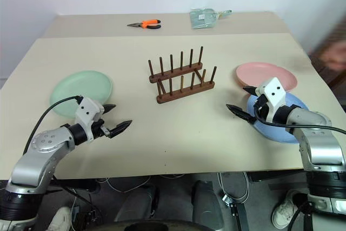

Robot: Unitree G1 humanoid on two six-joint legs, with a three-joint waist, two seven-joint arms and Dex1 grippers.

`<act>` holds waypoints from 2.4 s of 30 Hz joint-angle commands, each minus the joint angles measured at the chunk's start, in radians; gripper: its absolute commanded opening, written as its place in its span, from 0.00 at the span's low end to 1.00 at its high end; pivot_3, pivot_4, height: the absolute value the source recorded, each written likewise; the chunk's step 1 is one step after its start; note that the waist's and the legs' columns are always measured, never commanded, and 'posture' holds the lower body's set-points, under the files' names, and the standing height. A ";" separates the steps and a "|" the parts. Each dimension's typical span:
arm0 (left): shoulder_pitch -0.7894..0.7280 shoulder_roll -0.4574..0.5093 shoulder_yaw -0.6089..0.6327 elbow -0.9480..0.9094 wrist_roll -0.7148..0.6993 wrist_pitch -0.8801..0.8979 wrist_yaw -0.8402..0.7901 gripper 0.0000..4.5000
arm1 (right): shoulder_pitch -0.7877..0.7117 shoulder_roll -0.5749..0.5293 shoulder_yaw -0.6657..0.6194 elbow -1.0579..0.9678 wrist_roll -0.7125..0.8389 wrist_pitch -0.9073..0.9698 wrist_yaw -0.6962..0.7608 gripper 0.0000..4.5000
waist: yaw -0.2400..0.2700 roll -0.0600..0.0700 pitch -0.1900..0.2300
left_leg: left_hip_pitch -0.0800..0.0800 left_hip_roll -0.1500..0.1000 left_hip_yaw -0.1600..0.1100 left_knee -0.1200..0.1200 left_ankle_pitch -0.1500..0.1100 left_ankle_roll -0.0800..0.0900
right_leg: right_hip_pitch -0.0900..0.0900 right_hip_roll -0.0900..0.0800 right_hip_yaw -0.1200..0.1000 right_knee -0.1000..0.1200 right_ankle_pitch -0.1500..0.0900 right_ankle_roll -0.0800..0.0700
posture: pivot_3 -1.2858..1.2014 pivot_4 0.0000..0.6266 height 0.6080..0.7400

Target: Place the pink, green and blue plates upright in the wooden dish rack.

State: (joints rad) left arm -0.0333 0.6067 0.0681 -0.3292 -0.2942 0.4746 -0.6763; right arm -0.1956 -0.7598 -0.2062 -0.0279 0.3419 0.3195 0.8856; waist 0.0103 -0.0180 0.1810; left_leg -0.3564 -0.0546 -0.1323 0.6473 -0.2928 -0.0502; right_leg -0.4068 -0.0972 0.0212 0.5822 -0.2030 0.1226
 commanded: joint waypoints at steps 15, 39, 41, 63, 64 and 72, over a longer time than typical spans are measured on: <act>-0.176 -0.038 -0.121 0.236 0.075 -0.144 -0.084 0.99 | -0.002 0.096 0.139 -0.178 0.040 0.078 -0.011 0.99 | 0.004 0.000 0.000 | 0.000 0.000 0.000 0.000 0.000 0.000 | 0.000 0.000 0.000 0.000 0.000 0.000 | 0.52 0.24 1.00; -0.718 -0.258 -0.330 0.984 0.250 -0.526 -0.359 0.17 | 0.274 0.176 0.218 -0.496 0.001 0.141 -0.214 1.00 | 0.001 -0.002 -0.001 | 0.000 -0.001 0.000 0.001 0.000 0.001 | 0.000 0.000 0.000 0.001 0.002 0.005 | 0.52 0.24 1.00; -0.712 -0.252 -0.337 0.962 0.249 -0.551 -0.395 0.17 | 0.273 0.158 0.201 -0.490 0.008 0.146 -0.206 1.00 | 0.001 -0.002 -0.001 | 0.000 -0.001 0.000 0.001 0.000 0.001 | 0.000 0.000 0.000 0.000 0.002 0.005 | 0.52 0.24 1.00; -0.492 -0.066 -0.281 0.570 0.183 -0.239 -0.516 0.63 | 0.270 0.045 0.127 -0.440 -0.043 0.186 -0.215 0.37 | -0.030 -0.001 -0.001 | 0.001 0.001 0.000 -0.002 0.000 0.001 | -0.001 0.001 0.000 0.002 0.002 0.004 | 0.52 0.24 1.00; -0.457 -0.068 -0.282 0.496 0.180 -0.196 -0.485 0.52 | 0.264 0.043 0.136 -0.426 -0.060 0.181 -0.222 0.26 | -0.028 -0.001 -0.001 | 0.001 0.001 0.000 -0.002 -0.001 0.001 | -0.001 0.001 0.000 0.003 0.003 0.003 | 0.52 0.24 1.00; -0.338 -0.236 -0.369 0.202 0.205 0.056 -0.240 0.21 | 0.122 0.075 0.247 -0.219 -0.231 0.124 -0.297 0.00 | 0.003 -0.001 -0.001 | 0.000 -0.001 -0.001 0.003 0.000 0.001 | 0.002 -0.001 0.000 0.000 -0.001 0.002 | 0.52 0.24 1.00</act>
State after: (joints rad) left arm -0.3563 0.3745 -0.2980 -0.0935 -0.1106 0.5075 -0.9707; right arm -0.0623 -0.6928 0.0378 -0.2590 0.1304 0.4687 0.5988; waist 0.0134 -0.0193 0.1799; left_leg -0.3564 -0.0558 -0.1333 0.6500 -0.2932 -0.0491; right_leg -0.4048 -0.0977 0.0216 0.5832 -0.2036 0.1250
